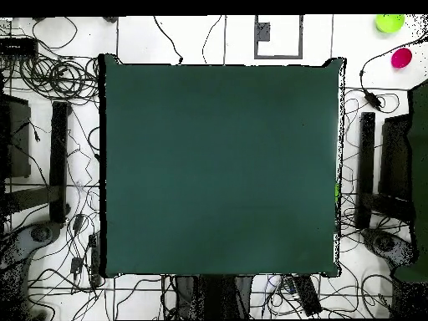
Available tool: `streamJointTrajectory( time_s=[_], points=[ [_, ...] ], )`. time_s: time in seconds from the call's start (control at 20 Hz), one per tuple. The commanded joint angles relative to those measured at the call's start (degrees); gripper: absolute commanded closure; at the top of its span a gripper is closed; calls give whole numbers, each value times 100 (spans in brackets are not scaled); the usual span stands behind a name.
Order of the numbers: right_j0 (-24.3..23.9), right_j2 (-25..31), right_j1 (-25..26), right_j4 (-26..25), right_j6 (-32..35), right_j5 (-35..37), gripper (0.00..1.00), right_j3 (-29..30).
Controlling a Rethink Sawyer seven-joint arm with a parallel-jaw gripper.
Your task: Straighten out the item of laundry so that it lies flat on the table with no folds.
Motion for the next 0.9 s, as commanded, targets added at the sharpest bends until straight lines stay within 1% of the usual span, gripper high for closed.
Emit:
streamJointTrajectory(
  time_s=[0.05,0.1,0.25,0.45,0.55,0.7,0.8,0.9],
  points=[
    [425,794,378,557,-1607,-88,100,-183],
    [404,631,400,672,-1600,-57,0,-208],
    [369,596,375,698,-1682,-68,0,-192],
    [336,398,415,942,-1704,-99,0,-188],
    [327,455,408,1132,-1660,-123,0,-114],
    [374,146,450,1338,-1791,19,0,-190],
    [422,-163,479,1493,-1902,34,0,-267],
    [496,-478,496,1619,-1864,183,0,-334]
  ],
)
